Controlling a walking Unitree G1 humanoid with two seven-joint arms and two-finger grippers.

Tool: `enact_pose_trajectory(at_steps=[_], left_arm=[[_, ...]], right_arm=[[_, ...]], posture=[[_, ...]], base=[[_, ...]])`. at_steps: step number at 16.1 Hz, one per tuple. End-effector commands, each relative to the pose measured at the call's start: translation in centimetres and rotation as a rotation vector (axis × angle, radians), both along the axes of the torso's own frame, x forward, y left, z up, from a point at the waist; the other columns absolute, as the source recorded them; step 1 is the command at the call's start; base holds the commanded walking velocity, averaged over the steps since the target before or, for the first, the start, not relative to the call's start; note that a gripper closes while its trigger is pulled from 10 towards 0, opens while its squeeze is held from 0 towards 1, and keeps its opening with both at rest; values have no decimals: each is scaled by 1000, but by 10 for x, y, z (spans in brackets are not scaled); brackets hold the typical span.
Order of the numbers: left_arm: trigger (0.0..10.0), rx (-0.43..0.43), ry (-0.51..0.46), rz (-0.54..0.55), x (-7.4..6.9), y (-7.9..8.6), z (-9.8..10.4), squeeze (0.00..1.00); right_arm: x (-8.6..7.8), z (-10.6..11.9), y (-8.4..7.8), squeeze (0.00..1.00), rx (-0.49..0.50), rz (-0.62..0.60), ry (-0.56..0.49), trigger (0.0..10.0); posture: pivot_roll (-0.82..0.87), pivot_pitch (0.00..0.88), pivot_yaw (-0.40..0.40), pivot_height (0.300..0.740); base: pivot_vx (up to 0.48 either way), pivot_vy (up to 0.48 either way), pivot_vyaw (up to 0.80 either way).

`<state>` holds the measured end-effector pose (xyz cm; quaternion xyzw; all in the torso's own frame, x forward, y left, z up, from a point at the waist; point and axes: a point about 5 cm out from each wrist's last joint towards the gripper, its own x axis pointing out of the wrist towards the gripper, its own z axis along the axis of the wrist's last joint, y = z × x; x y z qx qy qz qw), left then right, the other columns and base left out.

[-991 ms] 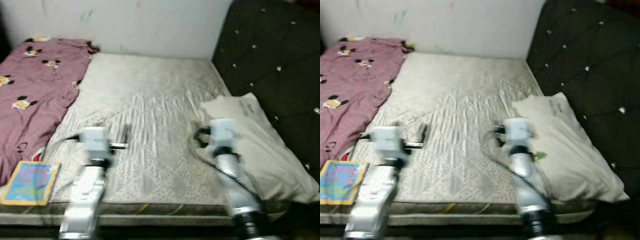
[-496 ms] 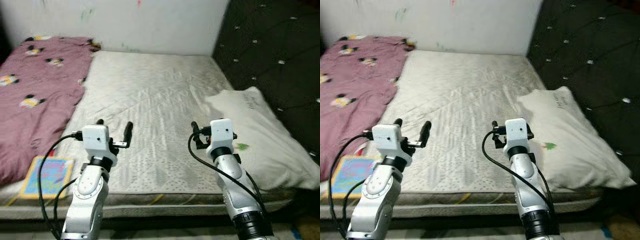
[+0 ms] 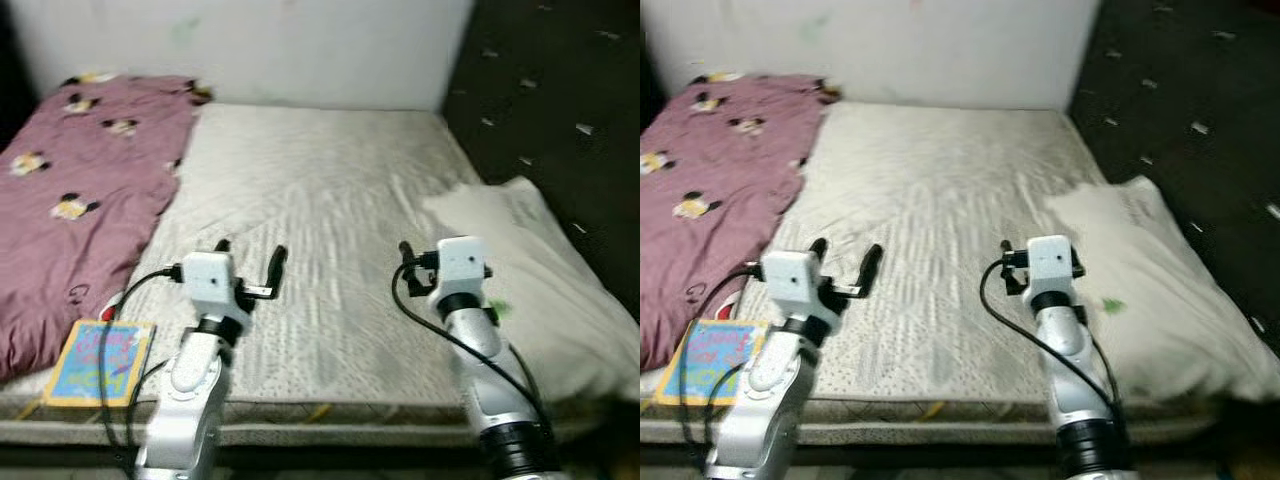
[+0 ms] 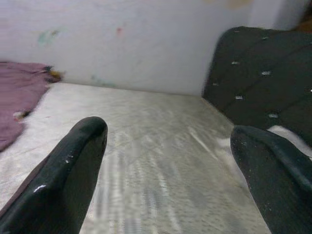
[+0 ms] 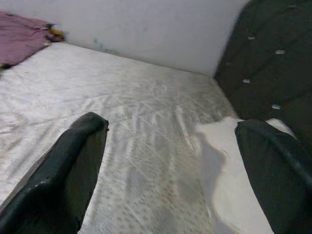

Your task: Clean up the room

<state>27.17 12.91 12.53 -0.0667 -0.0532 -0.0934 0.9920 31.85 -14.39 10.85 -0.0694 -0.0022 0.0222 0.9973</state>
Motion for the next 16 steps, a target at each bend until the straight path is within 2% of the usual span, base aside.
enact_pose_trajectory(at_steps=[1,8,16], left_arm=[[10000,-6,-11,-3,0,0,3,0],[10000,-14,-6,10,2,-2,3,0],[10000,-15,15,48,4,-1,1,0]], right_arm=[[1,3,0,0,3,0,-10,10000],[2,3,-2,0,-1,-4,-12,10000],[2,2,-3,0,-11,-10,-11,10000]], posture=[[-20,18,-41,740],[-23,16,-42,740],[-17,14,-40,740]], base=[[398,0,0],[440,0,0],[0,0,0]])
